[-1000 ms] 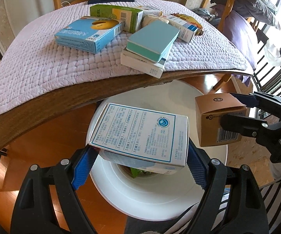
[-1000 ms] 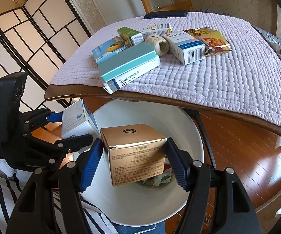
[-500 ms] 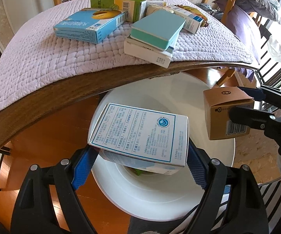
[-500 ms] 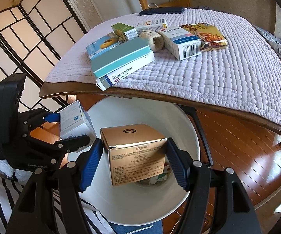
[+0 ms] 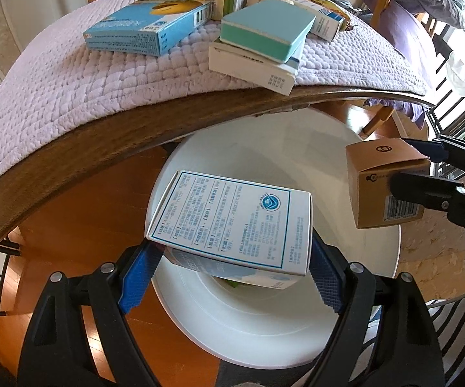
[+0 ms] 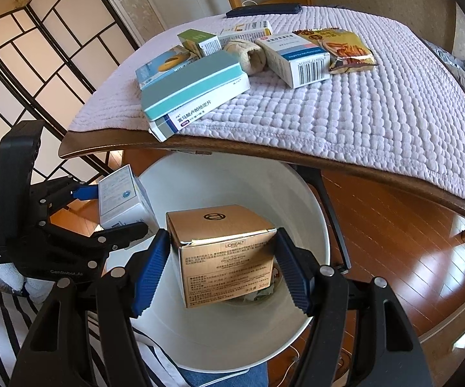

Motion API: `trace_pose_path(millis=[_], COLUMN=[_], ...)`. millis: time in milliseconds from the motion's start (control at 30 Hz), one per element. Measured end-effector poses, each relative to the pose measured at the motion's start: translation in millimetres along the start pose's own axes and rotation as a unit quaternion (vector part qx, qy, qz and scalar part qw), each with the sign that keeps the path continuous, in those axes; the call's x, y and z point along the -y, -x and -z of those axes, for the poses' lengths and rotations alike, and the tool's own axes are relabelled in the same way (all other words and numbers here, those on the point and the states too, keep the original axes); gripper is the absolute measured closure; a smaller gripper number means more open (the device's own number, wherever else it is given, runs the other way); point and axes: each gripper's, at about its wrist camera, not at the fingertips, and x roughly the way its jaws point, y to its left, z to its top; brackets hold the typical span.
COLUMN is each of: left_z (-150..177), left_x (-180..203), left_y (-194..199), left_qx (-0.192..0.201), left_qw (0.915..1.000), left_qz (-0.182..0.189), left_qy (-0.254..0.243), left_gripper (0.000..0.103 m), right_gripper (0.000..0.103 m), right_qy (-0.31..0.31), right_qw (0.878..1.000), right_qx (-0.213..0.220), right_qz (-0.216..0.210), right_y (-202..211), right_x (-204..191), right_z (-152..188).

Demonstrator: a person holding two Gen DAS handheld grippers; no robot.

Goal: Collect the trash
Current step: 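Open the left gripper over the white bin while the right opens, dropping both boxes, then move both grippers back over the boxes on the bed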

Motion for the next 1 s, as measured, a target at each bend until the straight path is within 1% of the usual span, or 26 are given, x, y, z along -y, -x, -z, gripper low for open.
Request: trace_pose_path(millis=[533, 633, 700, 800, 1000], left_z=[-1, -3, -2, -4, -7], left_x=[7, 8, 7, 7, 2], left_y=[-14, -15, -12, -11, -6], left_qx=[-0.006, -0.002, 0.002, 0.006, 0.008], left_qw=[1.0, 1.0, 1.0, 0.9999, 0.9999], left_qz=[-0.002, 0.005, 0.008, 0.009, 0.009], left_qy=[-0.002, -0.003, -0.004, -0.008, -0.005], left_gripper=[0.018, 0.017, 0.016, 0.012, 0.012], right_gripper=[0.038, 0.038, 0.035, 0.031, 0.031], right_qy=[-0.002, -0.002, 0.0, -0.01, -0.016], right_qw=[1.0, 1.0, 1.0, 1.0, 1.0], right_qx=[-0.009, -0.01, -0.008, -0.006, -0.001], right_qz=[0.001, -0.002, -0.004, -0.004, 0.0], right_y=[-9, -10, -9, -9, -7], right_x=[1, 1, 0, 2, 5], right_z=[-3, -4, -3, -4, -6])
